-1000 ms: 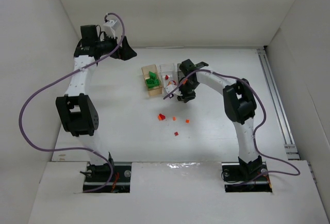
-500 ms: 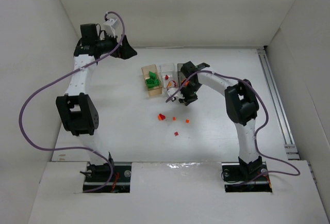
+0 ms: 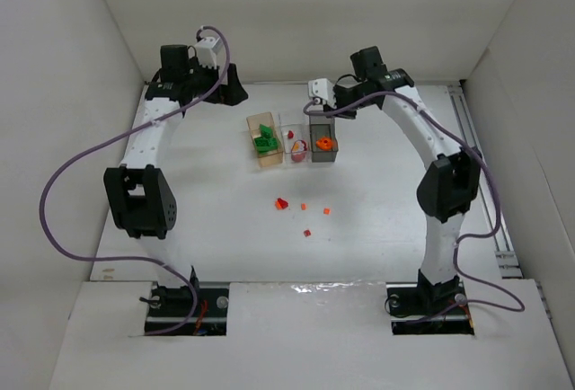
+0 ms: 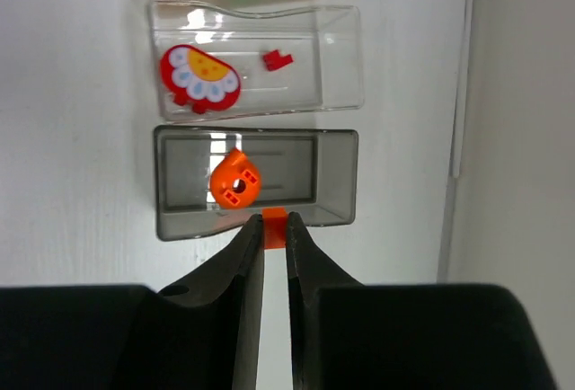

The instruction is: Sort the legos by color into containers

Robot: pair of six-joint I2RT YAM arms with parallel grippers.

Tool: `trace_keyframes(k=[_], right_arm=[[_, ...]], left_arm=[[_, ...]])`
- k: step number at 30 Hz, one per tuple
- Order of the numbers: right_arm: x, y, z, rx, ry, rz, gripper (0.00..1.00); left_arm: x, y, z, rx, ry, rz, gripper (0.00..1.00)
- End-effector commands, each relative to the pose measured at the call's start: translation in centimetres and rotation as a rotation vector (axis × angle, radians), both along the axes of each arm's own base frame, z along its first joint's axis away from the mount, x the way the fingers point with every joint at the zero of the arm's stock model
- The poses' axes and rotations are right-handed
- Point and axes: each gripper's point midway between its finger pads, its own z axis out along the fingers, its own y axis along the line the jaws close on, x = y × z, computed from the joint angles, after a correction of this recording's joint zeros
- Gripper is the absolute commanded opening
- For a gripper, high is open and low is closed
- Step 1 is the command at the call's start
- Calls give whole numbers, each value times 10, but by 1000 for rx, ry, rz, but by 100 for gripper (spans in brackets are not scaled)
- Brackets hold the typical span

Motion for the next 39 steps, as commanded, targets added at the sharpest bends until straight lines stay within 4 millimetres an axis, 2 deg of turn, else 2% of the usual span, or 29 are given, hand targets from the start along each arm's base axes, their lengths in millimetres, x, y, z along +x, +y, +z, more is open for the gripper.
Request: trace_keyframes(k=[1, 2, 5, 8, 9, 11, 13, 14, 15, 16, 18, 19, 20, 21, 22, 23, 25, 26, 27, 28, 29, 30, 31, 32, 33, 35, 36, 37, 39], right_arm=[[25, 5, -18, 23, 42, -73, 6], [29, 7, -31, 18, 66, -80, 7], [35, 11, -40, 30, 93, -92, 13], [42, 14, -53, 36, 117, -112, 28], [45, 15, -59, 33, 124, -112, 38], [50, 11, -60, 14, 103, -132, 46], [54, 11, -55, 19, 88, -143, 49], [52, 16, -43, 30, 62, -133, 51], [52, 12, -42, 20, 56, -157, 53], [48, 14, -24, 28, 27, -174, 54], [51, 5, -3, 20, -35, -253, 56], [47, -1, -1, 16, -31, -286, 56], [37, -8, 30, 36, -78, -309, 56], [35, -13, 45, 52, -119, -330, 56], [27, -23, 37, 22, -116, -356, 56], [12, -31, 68, 63, -166, -381, 56], [2, -46, 82, 116, -203, -423, 56], [-10, -57, 55, 100, -147, -454, 56], [-23, -69, 68, 140, -156, -495, 59], [-29, -78, 61, 145, -144, -501, 64], [-43, -96, 31, 167, -44, -490, 68], [-52, -106, 33, 218, -21, -487, 75], [-57, -115, 24, 244, 20, -486, 75], [-60, -133, 12, 254, 66, -526, 75], [-67, -139, -1, 238, 89, -548, 72], [-71, -151, 17, 213, -34, -603, 72], [-74, -163, 12, 148, -93, -674, 73], [-83, -166, 37, 163, -184, -691, 76], [-86, -176, 63, 200, -300, -752, 85]], left_arm=[[-3, 10, 38, 1, -116, 85, 100], [-4, 10, 36, 10, -110, 80, 100], [-9, 4, 37, 7, -92, 63, 100], [-8, 4, 35, 7, -79, 63, 100], [-9, 5, 36, 17, -84, 57, 100], [-8, 5, 34, 26, -91, 52, 100], [-10, 3, 27, 46, -91, 58, 100], [-9, 0, 26, 76, -101, 87, 100], [-11, -4, 31, 115, -139, 68, 100], [-13, -9, 24, 136, -135, 58, 100], [-26, -25, 27, 147, -171, -1, 100], [-31, -30, 28, 163, -206, -40, 100], [-36, -36, 28, 163, -233, -65, 100], [-51, -48, 27, 155, -292, -109, 100], [-60, -55, 25, 161, -318, -140, 100], [-68, -61, 21, 193, -351, -181, 100], [-98, -85, 10, 192, -363, -299, 100], [-106, -89, 6, 181, -366, -340, 100], [-120, -96, 1, 173, -368, -409, 100], [-137, -104, -11, 127, -337, -483, 100], [-147, -111, -19, 114, -310, -519, 100], [-152, -115, -21, 118, -302, -540, 100], [-164, -125, -43, 132, -229, -591, 100], [-176, -133, -55, 127, -192, -653, 100], [-182, -140, -61, 139, -175, -691, 100], [-197, -156, -89, 206, -107, -747, 94], [-202, -160, -99, 234, -87, -766, 89], [-208, -164, -106, 245, -73, -796, 86], [-212, -170, -124, 270, -34, -813, 80]])
